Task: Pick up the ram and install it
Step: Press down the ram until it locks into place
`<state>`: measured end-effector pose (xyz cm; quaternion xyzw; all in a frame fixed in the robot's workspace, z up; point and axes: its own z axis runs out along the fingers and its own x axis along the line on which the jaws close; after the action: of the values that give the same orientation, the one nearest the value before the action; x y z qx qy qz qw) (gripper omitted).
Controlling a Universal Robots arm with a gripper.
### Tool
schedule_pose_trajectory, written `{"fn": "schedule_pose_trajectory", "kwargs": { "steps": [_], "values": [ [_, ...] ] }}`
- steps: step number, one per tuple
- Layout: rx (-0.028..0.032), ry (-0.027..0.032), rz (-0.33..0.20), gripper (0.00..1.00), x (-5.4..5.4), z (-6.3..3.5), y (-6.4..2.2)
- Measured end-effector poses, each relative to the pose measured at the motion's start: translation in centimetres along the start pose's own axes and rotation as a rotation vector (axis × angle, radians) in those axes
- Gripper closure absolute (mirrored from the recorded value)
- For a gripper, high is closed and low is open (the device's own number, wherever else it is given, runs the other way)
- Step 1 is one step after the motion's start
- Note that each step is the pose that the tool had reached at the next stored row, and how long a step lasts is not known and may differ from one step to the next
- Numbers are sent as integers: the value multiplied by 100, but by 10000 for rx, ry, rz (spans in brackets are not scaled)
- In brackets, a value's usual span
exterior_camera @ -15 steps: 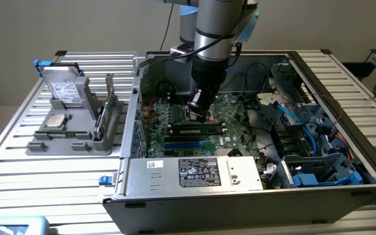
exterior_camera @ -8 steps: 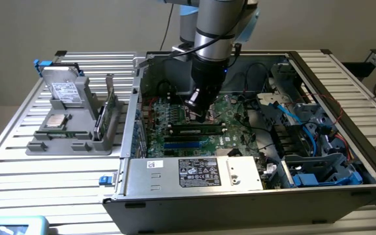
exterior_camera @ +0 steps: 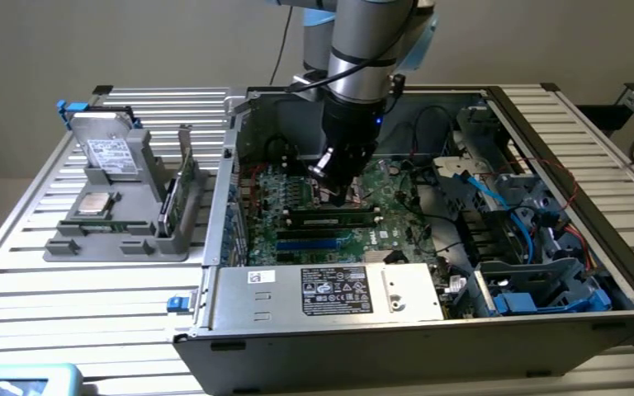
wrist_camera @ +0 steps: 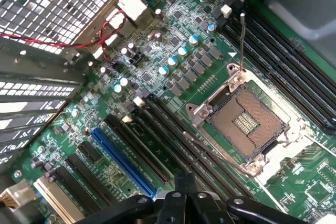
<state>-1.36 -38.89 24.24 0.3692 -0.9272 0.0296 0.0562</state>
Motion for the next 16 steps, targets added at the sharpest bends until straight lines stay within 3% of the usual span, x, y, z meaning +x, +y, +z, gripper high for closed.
{"fn": "schedule_pose_trajectory", "kwargs": {
  "steps": [10, 16],
  "values": [
    [39, -175, 1113, 89, 0, 0, 0],
    [39, -238, 1753, 89, 0, 1, 0]
  ]
}}
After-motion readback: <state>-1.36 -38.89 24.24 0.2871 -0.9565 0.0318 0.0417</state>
